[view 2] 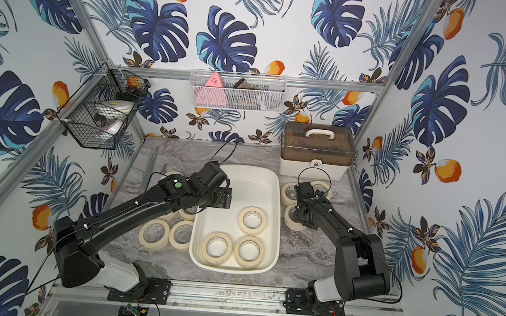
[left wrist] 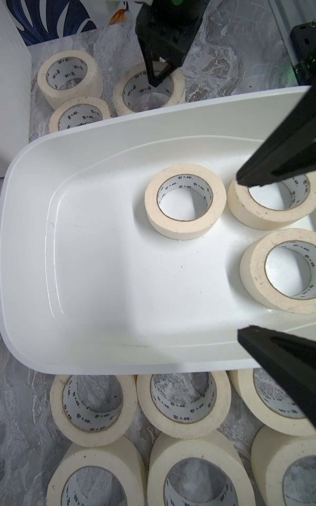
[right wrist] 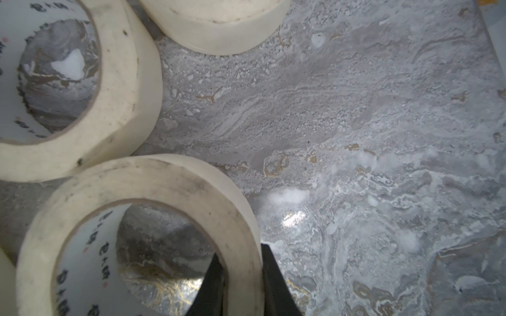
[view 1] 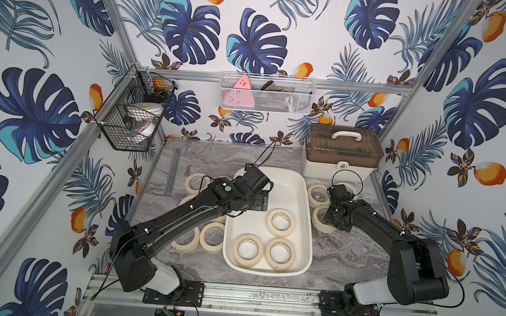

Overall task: Take out the art tape in the storage box
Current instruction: Place the art tape at the center of the board, then pick up the art tape from the storage box.

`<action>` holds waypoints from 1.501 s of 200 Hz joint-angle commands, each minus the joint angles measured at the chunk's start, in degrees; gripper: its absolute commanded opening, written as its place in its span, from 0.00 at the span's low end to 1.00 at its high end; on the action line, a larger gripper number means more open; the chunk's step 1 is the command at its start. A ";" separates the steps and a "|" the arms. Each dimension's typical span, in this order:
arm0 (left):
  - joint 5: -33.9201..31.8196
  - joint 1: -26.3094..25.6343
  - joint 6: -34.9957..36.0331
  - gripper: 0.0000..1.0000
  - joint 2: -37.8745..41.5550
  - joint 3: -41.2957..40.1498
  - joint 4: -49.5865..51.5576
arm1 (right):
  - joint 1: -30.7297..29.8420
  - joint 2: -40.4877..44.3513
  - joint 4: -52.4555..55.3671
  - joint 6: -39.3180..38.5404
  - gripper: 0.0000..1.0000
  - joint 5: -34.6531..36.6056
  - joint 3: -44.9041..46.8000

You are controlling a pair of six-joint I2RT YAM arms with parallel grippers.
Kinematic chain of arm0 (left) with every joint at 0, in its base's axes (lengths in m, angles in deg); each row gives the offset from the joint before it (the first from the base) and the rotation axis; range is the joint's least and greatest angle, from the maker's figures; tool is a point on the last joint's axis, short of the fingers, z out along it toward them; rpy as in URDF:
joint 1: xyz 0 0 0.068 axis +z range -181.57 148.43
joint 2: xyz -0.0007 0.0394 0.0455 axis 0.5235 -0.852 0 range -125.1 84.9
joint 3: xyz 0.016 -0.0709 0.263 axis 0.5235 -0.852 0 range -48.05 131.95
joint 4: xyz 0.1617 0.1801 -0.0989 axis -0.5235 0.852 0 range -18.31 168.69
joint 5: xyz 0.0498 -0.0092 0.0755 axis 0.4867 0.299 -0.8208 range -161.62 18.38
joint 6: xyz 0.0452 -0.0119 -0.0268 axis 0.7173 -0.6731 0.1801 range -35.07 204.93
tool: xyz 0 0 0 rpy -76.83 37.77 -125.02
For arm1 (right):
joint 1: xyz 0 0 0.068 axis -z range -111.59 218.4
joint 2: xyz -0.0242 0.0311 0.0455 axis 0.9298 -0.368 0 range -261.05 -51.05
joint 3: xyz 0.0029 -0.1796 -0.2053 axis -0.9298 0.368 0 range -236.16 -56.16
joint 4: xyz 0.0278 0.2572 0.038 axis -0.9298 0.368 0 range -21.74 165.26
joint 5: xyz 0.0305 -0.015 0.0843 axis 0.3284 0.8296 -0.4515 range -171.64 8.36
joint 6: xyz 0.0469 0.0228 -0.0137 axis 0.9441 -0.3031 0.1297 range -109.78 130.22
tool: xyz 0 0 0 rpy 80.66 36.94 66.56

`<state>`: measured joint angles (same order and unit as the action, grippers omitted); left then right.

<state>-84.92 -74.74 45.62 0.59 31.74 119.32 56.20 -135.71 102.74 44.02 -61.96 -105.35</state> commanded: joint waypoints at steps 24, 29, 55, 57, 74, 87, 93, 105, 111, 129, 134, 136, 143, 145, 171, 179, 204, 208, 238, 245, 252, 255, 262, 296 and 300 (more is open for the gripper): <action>-0.20 0.29 -0.07 0.88 -0.11 0.21 -0.27 | 0.08 -2.89 -4.31 -1.47 0.00 0.78 -1.08; -0.16 0.37 0.00 0.88 -0.14 0.17 -0.32 | 0.08 -3.40 -4.33 -1.50 0.00 0.71 -1.45; -0.23 0.51 -0.02 0.88 0.03 0.06 -0.33 | 0.08 -5.08 -5.76 -2.04 0.00 -0.34 -2.36; -0.21 0.50 0.01 0.88 0.03 0.07 -0.33 | 0.08 -5.18 -5.90 -2.13 0.00 -0.48 -2.39; -0.25 0.61 0.02 0.88 0.03 0.12 -0.12 | 0.08 -6.31 -6.18 -2.24 0.02 -0.37 -3.22; -0.18 0.64 -0.02 0.88 0.07 0.20 0.03 | 0.07 -7.20 -5.80 -2.23 0.07 0.29 -4.10; -0.29 0.71 0.02 0.88 0.11 0.11 0.01 | 0.08 -7.64 -5.53 -2.23 0.11 0.42 -4.46; -0.32 0.76 0.02 0.88 0.20 0.03 -0.04 | 0.08 -8.21 -5.25 -2.14 0.18 0.14 -4.91; -0.41 0.81 0.00 0.88 0.31 0.02 -0.07 | 0.08 -8.46 -5.17 -2.20 0.21 -0.06 -5.03; -0.16 0.96 -0.03 0.88 0.20 -0.07 -0.03 | 0.08 -7.97 -4.60 -2.35 0.31 -0.87 -5.25; -0.13 1.03 -0.07 0.88 0.16 -0.07 -0.02 | 0.08 -7.65 -4.47 -2.49 0.35 -1.05 -5.28; -0.08 1.07 -0.11 0.88 0.17 -0.03 -0.09 | 0.08 -7.45 -4.39 -2.53 0.37 -1.18 -5.30; 0.09 1.05 -0.14 0.88 0.20 -0.14 -0.25 | 0.08 -6.98 -3.96 -2.67 0.42 -1.31 -5.43; 0.11 1.03 -0.11 0.88 0.14 -0.20 -0.26 | 0.08 -6.82 -3.80 -2.71 0.43 -1.33 -5.51; 1.57 1.38 -0.07 0.89 0.35 -0.92 -1.36 | 0.17 -4.61 -1.40 -3.72 0.57 -2.37 -6.47; 1.98 1.42 0.12 0.89 0.46 -1.25 -1.91 | 0.17 -3.57 -0.43 -3.90 0.59 -2.78 -6.78; 3.70 1.43 1.52 0.89 0.55 -2.12 -3.26 | 0.17 0.73 2.57 -4.59 0.63 -4.73 -7.77; 4.22 1.42 1.81 0.89 0.55 -2.30 -3.65 | 0.17 1.50 3.00 -4.77 0.64 -5.12 -7.96; 7.06 1.39 3.24 0.89 -0.05 -3.65 -5.92 | 0.17 6.45 7.08 -6.51 0.67 -8.23 -10.56; 7.59 1.35 3.46 0.89 -0.31 -3.95 -6.53 | 0.17 7.24 8.07 -6.98 0.67 -9.08 -11.43; 8.20 1.43 3.61 0.89 -0.65 -4.37 -7.18 | 0.17 7.97 9.36 -7.26 0.68 -9.71 -12.40; 8.47 1.40 3.74 0.89 -0.74 -4.56 -7.42 | 0.17 8.30 9.83 -7.35 0.68 -10.01 -12.80; 9.29 1.41 3.80 0.89 -1.06 -5.17 -8.32 | 0.17 8.90 10.98 -7.51 0.69 -10.40 -13.75; 13.29 1.25 3.94 0.87 -2.95 -8.98 -14.38 | 0.16 11.05 14.04 -8.31 0.70 -14.65 -15.44; 13.50 1.25 3.80 0.87 -3.13 -9.46 -14.97 | 0.16 11.36 14.25 -8.42 0.70 -15.13 -15.43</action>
<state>-74.93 -73.48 48.83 -1.55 24.22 109.86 56.42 -125.44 112.38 36.87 -73.13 -120.16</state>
